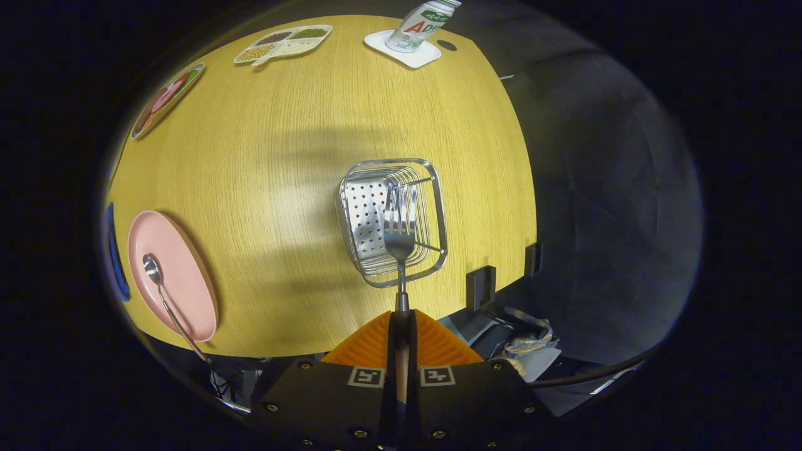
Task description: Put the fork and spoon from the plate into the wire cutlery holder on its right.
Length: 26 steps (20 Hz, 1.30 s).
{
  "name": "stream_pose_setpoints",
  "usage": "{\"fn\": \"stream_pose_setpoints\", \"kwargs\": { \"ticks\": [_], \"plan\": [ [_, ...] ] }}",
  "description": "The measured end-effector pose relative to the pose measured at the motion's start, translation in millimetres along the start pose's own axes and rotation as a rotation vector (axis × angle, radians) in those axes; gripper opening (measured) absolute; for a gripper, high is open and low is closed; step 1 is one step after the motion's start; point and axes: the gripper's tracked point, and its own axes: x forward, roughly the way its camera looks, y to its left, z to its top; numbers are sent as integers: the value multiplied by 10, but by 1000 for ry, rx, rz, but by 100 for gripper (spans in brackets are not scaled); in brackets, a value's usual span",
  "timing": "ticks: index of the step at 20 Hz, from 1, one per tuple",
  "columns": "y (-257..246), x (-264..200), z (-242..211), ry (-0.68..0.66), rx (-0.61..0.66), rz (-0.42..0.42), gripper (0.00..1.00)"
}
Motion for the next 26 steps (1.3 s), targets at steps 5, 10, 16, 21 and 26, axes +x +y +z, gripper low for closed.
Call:
{"fn": "stream_pose_setpoints", "kwargs": {
  "ticks": [5, 10, 16, 21, 26],
  "plan": [
    [-10, -119, 166, -65, -10, 7, 55],
    [4, -196, 226, -112, -1, 13, 72],
    [63, -289, 255, -155, 15, 12, 72],
    [163, -507, 291, -203, -13, -20, 72],
    [512, -737, 256, -237, -86, -40, 72]
  ]
}}
